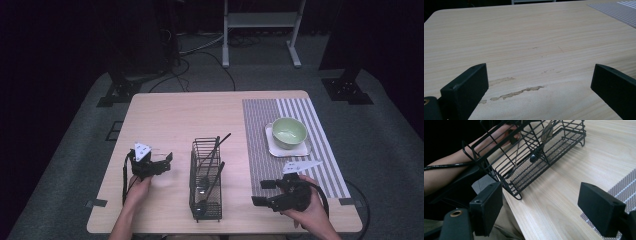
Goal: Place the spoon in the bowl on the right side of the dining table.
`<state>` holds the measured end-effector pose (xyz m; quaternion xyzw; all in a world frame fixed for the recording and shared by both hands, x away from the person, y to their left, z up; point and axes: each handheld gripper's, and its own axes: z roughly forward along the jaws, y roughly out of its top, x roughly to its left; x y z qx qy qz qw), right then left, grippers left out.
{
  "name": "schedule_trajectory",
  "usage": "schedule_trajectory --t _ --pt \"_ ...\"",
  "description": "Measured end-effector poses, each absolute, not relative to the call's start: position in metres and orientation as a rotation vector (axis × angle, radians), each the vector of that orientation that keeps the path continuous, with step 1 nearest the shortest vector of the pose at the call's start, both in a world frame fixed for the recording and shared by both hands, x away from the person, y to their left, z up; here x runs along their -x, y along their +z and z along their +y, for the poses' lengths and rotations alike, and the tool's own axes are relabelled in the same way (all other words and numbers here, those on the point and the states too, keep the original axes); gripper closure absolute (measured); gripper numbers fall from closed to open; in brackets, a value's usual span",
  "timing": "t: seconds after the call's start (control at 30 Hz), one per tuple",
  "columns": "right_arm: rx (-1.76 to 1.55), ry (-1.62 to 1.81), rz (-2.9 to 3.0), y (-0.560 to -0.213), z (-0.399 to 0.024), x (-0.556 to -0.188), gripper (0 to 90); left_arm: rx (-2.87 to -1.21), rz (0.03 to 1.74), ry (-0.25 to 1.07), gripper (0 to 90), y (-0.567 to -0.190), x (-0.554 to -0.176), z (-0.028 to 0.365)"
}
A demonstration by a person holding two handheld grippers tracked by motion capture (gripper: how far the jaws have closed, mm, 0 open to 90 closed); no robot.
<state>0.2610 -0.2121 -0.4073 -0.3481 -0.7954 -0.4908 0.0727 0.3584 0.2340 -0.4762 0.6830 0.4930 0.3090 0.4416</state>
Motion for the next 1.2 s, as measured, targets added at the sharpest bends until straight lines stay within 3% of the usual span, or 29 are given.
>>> schedule_trajectory --t 1.2 --pt "0.918 -1.529 -2.372 -0.373 -0.186 -0.27 18.9 -1.697 1.219 0.769 0.4 -0.476 -0.358 0.234"
